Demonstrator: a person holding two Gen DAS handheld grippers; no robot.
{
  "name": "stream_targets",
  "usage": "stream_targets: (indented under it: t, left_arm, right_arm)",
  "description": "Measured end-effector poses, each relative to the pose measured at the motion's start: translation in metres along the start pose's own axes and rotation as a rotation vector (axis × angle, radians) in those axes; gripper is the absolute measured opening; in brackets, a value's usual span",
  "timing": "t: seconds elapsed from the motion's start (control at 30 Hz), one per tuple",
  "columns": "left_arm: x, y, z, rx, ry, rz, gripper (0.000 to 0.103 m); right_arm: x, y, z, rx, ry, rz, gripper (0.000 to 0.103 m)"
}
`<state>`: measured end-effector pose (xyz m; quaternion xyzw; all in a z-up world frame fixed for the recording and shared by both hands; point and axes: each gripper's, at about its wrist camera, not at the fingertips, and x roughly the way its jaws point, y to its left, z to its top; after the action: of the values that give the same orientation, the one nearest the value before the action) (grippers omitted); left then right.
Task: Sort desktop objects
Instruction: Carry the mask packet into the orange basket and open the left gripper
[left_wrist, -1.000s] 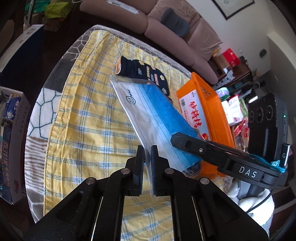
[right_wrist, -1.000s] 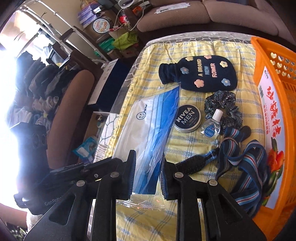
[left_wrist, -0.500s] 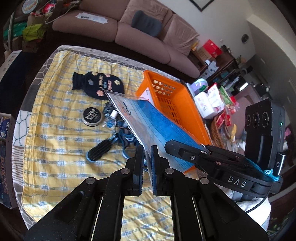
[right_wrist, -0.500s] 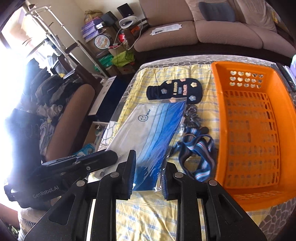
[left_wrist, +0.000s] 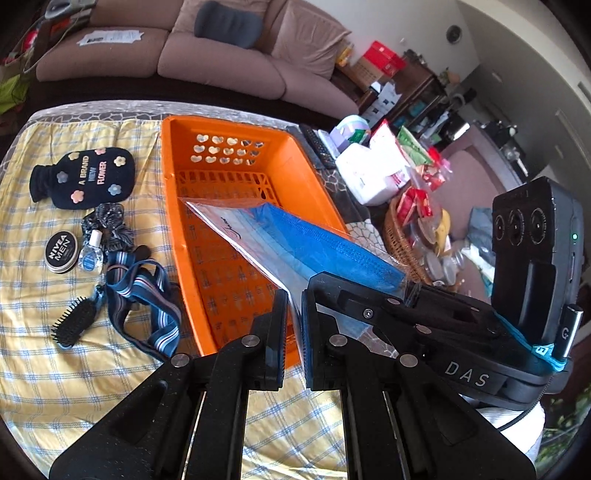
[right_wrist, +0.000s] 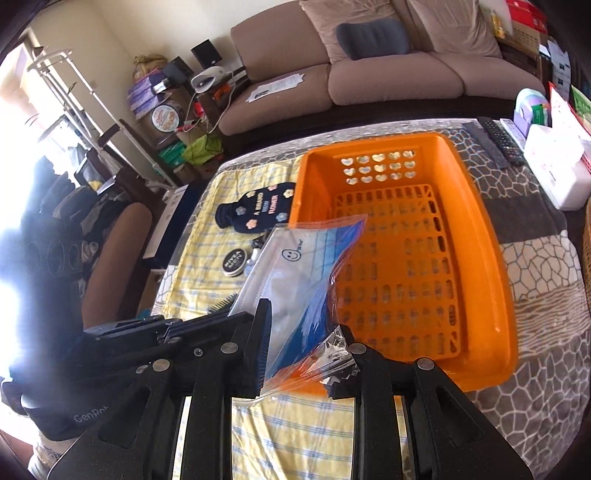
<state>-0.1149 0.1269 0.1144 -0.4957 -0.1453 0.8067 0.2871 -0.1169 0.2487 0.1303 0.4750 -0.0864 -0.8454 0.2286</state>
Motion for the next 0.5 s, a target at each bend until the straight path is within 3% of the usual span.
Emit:
stream_targets:
  t: [0.5]
  left_arm:
    - [0.071, 0.003, 0.007, -0.004, 0.082, 0.036, 0.007]
  right_arm:
    - [0.028, -0.07, 0.0, 0.061, 0.03, -0.036, 0.024]
